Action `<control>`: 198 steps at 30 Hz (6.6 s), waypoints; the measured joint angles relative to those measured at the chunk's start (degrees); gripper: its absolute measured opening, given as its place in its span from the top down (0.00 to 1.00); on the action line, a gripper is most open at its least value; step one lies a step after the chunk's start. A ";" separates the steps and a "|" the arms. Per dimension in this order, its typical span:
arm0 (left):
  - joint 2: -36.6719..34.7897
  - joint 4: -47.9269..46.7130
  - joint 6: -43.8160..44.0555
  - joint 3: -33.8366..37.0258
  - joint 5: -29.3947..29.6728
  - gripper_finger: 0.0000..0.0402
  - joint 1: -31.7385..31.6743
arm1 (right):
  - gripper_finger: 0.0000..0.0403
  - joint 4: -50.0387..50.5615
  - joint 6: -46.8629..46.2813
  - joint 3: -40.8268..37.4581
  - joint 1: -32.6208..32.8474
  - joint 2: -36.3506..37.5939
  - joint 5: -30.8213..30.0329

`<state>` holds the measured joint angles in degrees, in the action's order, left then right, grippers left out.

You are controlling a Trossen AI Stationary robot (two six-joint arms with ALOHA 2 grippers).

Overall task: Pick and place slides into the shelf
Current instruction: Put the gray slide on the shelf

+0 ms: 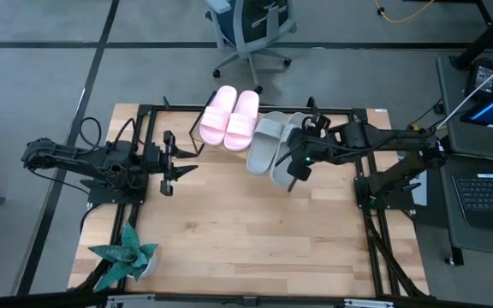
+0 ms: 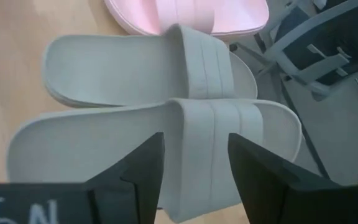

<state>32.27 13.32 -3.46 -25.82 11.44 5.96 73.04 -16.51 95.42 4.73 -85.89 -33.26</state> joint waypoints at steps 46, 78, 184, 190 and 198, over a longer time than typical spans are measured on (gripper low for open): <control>0.00 -0.44 -1.16 0.00 0.02 0.65 0.01 | 0.99 7.32 -2.44 0.35 0.79 -7.43 -17.67; 0.00 -0.83 0.37 0.01 -0.05 0.65 0.02 | 1.00 16.92 -1.21 9.94 -1.97 -14.18 -15.74; -0.01 -0.45 1.83 0.01 1.42 0.65 0.09 | 1.00 1.57 -11.47 -9.88 0.18 -0.79 -18.34; -0.01 -0.61 1.81 0.02 1.42 0.65 0.09 | 1.00 0.64 -8.59 -9.90 0.16 -0.79 -17.46; 0.00 -0.63 1.81 0.00 1.40 0.65 0.09 | 0.94 -2.27 -3.99 -9.92 0.15 -0.79 -12.86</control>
<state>32.27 12.69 -1.65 -25.82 12.84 6.04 70.77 -20.50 85.49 4.89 -86.67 -46.12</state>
